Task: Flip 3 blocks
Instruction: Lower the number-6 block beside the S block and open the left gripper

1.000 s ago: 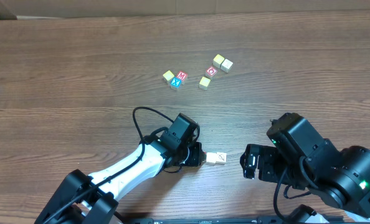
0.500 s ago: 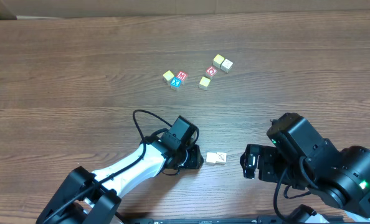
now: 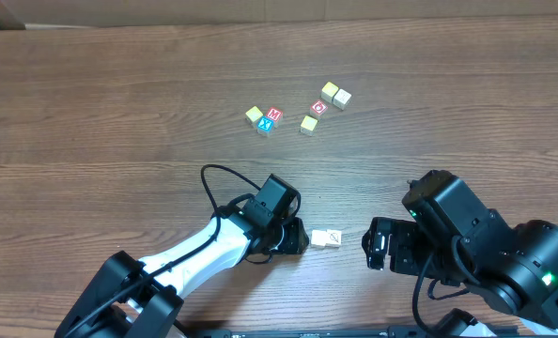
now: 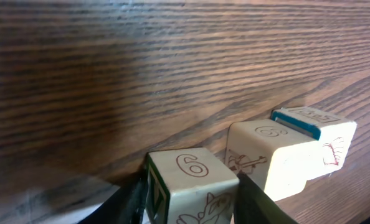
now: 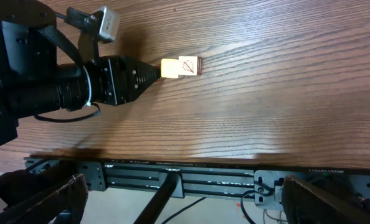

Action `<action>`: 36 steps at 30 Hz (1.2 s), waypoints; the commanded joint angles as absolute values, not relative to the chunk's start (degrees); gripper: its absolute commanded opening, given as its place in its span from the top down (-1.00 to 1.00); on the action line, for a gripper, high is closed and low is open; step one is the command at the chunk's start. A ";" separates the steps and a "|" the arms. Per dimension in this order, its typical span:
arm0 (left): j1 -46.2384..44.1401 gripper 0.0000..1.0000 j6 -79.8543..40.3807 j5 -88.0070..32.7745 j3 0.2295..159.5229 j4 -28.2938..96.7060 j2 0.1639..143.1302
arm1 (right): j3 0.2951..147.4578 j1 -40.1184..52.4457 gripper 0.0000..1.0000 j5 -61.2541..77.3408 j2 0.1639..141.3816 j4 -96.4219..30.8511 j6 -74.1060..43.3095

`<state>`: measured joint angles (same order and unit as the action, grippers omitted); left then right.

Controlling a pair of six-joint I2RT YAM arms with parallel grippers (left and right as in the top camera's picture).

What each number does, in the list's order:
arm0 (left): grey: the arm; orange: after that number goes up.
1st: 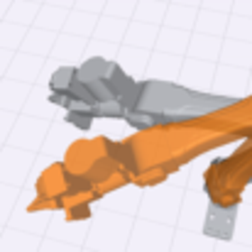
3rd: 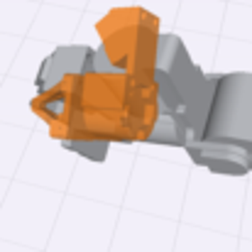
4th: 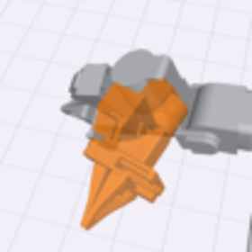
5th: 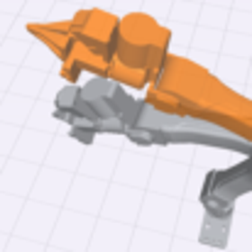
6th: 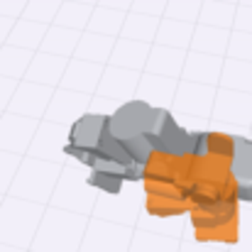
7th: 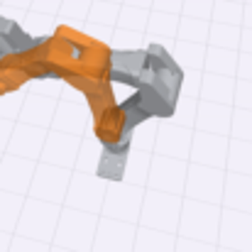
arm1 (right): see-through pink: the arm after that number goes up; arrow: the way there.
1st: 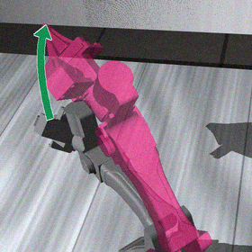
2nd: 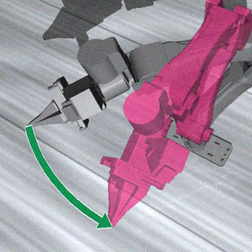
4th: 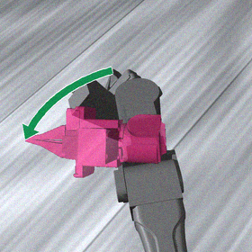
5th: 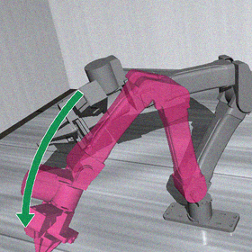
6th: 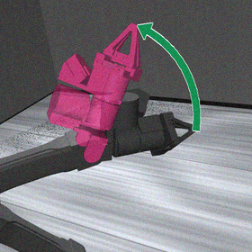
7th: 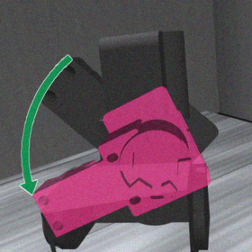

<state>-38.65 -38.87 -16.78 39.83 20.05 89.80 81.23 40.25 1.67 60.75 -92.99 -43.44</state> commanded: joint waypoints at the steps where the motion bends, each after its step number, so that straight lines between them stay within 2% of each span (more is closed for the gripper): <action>1: -39.03 0.20 -37.23 -14.70 38.50 19.68 91.35 | 82.13 40.32 -1.00 1.61 60.45 -92.66 -43.03; 14: -38.28 0.27 -36.80 -14.94 38.52 19.75 89.23 | 82.13 40.32 -1.00 1.67 60.49 -92.07 -43.03; 24: -34.96 -0.14 -34.37 -14.48 38.63 24.23 79.68 | 82.13 40.32 -1.00 1.67 60.51 -92.05 -43.00; 26: -34.41 0.01 -34.00 -14.48 38.63 25.78 79.46 | 82.13 40.32 -1.00 1.69 60.49 -92.09 -43.03; 27: -34.22 0.47 -33.56 -14.46 38.63 26.83 79.46 | 82.13 40.32 -1.00 1.76 60.49 -92.09 -43.03; 28: -33.95 0.85 -33.32 -14.37 38.63 28.25 79.46 | 82.13 40.32 -1.00 2.07 60.49 -92.09 -43.03; 29: -33.63 0.92 -33.36 -13.80 38.63 29.98 79.46 | 82.13 40.32 -1.00 2.50 60.49 -92.09 -43.03; 33: -32.32 0.92 -33.39 -8.49 38.63 37.69 79.46 | 82.13 40.32 -0.92 2.68 60.49 -92.29 -43.00; 35: -31.81 0.92 -33.01 -6.72 38.63 39.35 79.46 | 82.06 40.32 -0.73 2.59 60.51 -92.23 -43.00; 36: -31.73 0.92 -31.94 -6.52 38.63 39.40 79.46 | 81.89 40.32 -0.57 2.48 60.51 -92.09 -43.03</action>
<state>-32.47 -34.15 -10.61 38.70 39.03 80.03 81.23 40.25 2.59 60.75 -92.58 -42.85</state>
